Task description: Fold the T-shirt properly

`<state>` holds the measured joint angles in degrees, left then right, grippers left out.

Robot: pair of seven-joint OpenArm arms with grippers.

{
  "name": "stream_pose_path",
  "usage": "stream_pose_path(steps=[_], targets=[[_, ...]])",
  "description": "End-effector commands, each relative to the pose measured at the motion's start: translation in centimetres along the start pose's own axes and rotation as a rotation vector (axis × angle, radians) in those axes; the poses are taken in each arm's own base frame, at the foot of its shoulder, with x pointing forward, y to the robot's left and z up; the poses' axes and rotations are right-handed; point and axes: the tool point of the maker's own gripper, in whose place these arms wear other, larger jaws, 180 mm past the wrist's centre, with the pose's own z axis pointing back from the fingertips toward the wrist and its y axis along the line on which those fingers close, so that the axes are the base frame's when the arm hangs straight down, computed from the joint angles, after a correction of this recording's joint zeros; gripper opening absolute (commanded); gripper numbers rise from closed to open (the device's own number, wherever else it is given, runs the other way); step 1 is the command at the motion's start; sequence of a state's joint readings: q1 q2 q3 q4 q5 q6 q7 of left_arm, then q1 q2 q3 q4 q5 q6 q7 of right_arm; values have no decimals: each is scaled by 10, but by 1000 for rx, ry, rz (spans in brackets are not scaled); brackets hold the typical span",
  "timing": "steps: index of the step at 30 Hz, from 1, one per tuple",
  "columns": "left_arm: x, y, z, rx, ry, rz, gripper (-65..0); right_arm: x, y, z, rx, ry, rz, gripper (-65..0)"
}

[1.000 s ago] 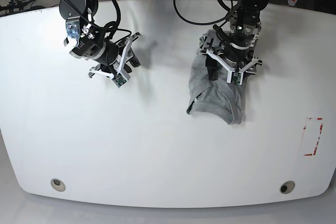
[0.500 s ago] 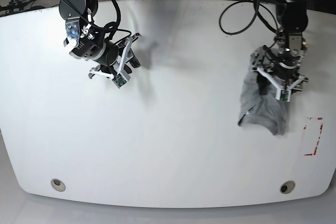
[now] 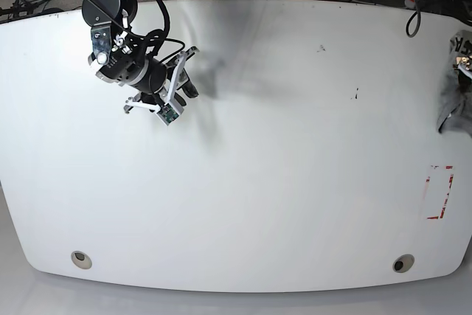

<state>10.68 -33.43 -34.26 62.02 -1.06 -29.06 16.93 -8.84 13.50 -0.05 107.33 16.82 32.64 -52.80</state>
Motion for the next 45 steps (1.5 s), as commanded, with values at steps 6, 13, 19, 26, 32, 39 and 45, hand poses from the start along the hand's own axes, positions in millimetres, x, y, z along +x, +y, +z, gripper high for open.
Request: stream_pose_path(steps=[6, 13, 19, 26, 32, 39, 45], targets=[[47, 41, 38, 40, -145, -55, -215, 21, -2, 9, -15, -66, 33, -491], [97, 32, 60, 42, -267, -85, -215, 25, -2, 12, -21, -85, 40, -491], [122, -37, 56, -24, -349, -112, -217, 43, -28, 25, -93, -232, -13, -491], [161, -124, 53, -86, -553, -22, -217, 44, -77, 42, -293, -275, 37, -491], [161, -189, 58, -95, -661, 29, -217, 38, -106, 51, -392, -388, 60, -491], [130, -257, 92, -151, -758, 22, -217, -6, -114, 45, -406, -477, -56, -491], [88, -280, 127, -209, -693, 35, -217, -54, -100, 58, -473, -459, -122, -491]])
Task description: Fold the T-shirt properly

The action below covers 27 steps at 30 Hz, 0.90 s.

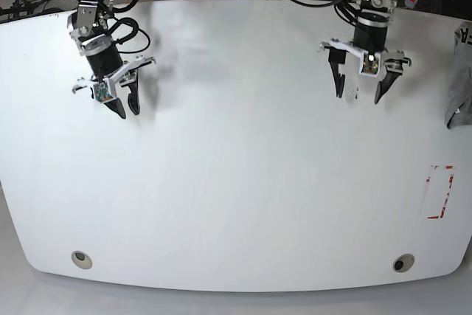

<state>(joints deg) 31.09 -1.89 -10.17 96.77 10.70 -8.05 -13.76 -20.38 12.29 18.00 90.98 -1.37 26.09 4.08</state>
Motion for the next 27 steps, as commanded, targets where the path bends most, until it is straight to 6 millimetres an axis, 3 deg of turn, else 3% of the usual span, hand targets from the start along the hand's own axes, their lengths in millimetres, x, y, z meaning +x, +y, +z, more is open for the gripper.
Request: stream_pose_path(steps=[1, 10, 22, 27], targets=[[14, -5, 15, 1, -41, 12, -217, 1, -2, 12, -24, -38, -16, -491], [-28, -28, 99, -32, 169, 67, -217, -39, 28, 76, -10, 54, -193, -491], [-63, -27, 197, -51, 417, 214, -217, -90, 62, 183, 7, 288, -339, -491], [-99, -21, 233, -57, 550, 258, -218, -119, 84, 231, -11, 425, -404, -491]])
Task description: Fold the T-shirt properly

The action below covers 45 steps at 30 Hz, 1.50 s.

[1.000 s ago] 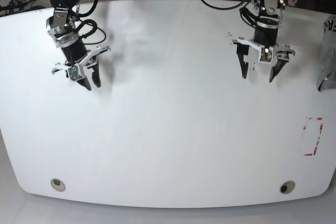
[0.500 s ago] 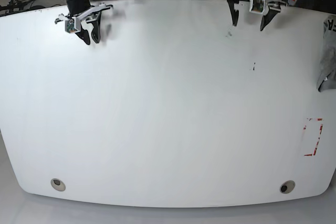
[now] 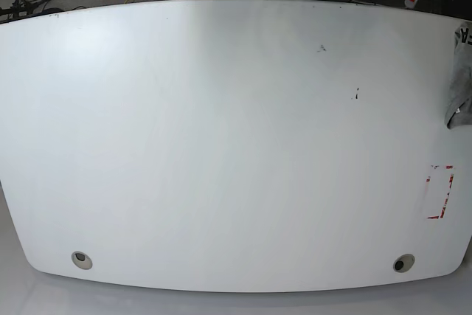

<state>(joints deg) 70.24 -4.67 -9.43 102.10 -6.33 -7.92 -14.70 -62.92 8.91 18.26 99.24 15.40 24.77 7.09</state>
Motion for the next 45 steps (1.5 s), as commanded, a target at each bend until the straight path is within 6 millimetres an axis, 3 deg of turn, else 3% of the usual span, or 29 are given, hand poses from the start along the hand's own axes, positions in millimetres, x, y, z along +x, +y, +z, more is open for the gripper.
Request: stream_pose_path(steps=[1, 3, 5, 11, 14, 20, 27, 31, 37, 45], targets=[[-24, 13, 10, 13, 62, 27, -222, -21, 5, 15, -22, 35, -56, -491], [-42, 21, 13, 27, 106, 48, -240, -40, 4, 17, -36, 75, -85, -491], [-62, 27, 12, 42, 150, 58, -251, -73, 11, 20, -21, 157, -114, -491], [-100, 40, -6, 68, 223, 67, -253, -124, 29, -2, 21, 248, -136, -491], [-127, 31, -17, 23, 288, 34, -253, -153, 35, -13, 34, 296, -160, -491], [-179, 19, -43, -46, 424, -4, -253, -195, 26, -44, 0, 375, -222, -491], [-222, 32, -70, 6, 564, 24, -253, -199, 17, -81, -16, 404, -250, -491], [-239, 23, -89, 28, 640, 72, -253, -200, 16, -101, 5, 440, -209, -490], [-232, 21, -120, 46, 664, 100, -253, -200, 18, -124, 31, 493, -170, -490], [-218, 12, -153, 46, 749, 131, -253, -183, 9, -152, 31, 519, -162, -487]])
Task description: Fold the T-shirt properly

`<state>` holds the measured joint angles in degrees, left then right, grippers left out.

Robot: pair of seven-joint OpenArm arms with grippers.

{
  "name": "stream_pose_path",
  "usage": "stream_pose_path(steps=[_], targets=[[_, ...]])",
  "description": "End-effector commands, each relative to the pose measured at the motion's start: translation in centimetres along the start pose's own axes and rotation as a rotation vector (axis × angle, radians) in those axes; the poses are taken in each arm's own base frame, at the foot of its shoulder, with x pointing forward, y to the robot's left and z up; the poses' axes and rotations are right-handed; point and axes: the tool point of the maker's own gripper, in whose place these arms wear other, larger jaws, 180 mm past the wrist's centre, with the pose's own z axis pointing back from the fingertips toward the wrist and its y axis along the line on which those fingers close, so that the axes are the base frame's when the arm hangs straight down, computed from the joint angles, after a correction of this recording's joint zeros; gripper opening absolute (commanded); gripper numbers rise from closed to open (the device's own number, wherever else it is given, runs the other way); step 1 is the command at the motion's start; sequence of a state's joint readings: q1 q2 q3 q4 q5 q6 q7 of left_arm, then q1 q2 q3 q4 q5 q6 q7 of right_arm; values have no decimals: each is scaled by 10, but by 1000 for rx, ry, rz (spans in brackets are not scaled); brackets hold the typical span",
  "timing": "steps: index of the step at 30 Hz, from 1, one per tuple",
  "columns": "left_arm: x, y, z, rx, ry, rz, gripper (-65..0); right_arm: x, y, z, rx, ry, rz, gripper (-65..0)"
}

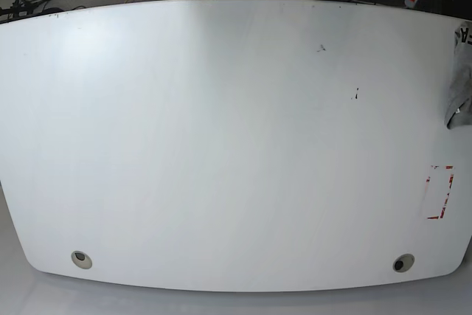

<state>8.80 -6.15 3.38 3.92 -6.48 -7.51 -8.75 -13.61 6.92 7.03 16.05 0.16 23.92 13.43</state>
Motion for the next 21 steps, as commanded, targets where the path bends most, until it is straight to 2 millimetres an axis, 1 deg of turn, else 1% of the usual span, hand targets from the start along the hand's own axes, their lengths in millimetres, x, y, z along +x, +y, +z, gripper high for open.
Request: stream_pose_path(steps=[1, 3, 5, 6, 8, 10, 21], targets=[[4, 0, -1, 1, 1, 11, -253, 6, -6, 0, -4, 0, 6, -487], [12, -6, -3, -5, -11, 12, -253, 13, -5, -2, -1, 1, 11, -487], [19, -2, -3, 30, -20, 3, -253, 24, -5, -6, 1, -2, 17, -487], [20, 1, -3, 48, -20, 0, -253, 27, -4, -7, 2, -2, 19, -487], [20, 7, -3, 83, -20, -4, -253, 39, -11, -7, -7, -2, 31, -485], [20, 7, -3, 83, -20, -4, -253, 45, -12, -8, -9, -4, 35, -485], [23, 7, -3, 85, -28, 5, -253, 44, -12, -8, -9, -3, 34, -485]])
